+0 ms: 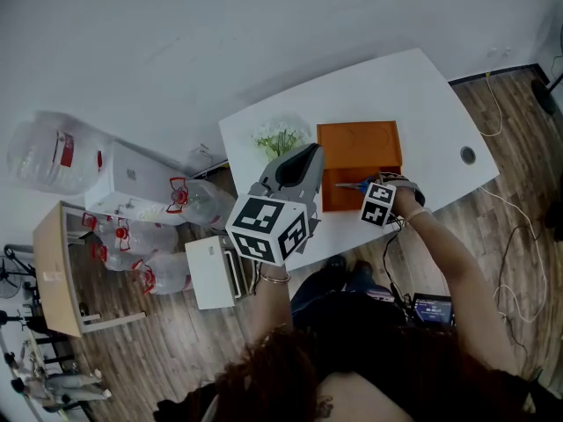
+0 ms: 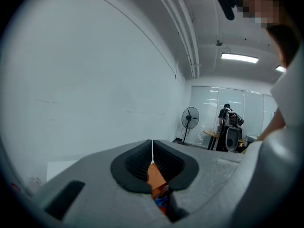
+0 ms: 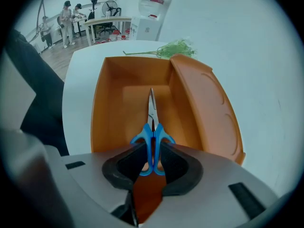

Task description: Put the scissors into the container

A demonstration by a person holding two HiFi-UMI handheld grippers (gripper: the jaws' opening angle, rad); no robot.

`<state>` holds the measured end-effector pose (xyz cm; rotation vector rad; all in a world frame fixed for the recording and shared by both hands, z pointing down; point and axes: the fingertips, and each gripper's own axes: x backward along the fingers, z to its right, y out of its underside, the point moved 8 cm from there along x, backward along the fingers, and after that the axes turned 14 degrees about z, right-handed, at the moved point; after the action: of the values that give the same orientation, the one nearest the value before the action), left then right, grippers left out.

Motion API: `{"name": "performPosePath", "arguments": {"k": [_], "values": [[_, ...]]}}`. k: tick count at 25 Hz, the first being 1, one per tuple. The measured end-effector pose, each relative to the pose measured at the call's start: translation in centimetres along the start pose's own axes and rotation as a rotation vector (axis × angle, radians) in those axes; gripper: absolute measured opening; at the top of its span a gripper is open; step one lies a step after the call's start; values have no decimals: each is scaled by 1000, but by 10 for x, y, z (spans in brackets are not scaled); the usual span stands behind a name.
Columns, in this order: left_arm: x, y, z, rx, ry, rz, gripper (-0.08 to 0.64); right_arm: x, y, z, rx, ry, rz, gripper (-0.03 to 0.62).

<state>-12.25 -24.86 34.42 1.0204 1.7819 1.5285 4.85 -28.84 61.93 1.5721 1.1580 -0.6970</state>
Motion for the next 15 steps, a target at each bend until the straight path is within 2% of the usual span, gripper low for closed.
{"name": "performPosePath", "arguments": {"k": [8, 15], "values": [[3, 1, 0, 0, -2, -7, 20, 0, 1, 4, -27, -9, 2, 113], [4, 1, 0, -9, 13, -22, 20, 14, -5, 5, -149, 54, 93, 120]]}}
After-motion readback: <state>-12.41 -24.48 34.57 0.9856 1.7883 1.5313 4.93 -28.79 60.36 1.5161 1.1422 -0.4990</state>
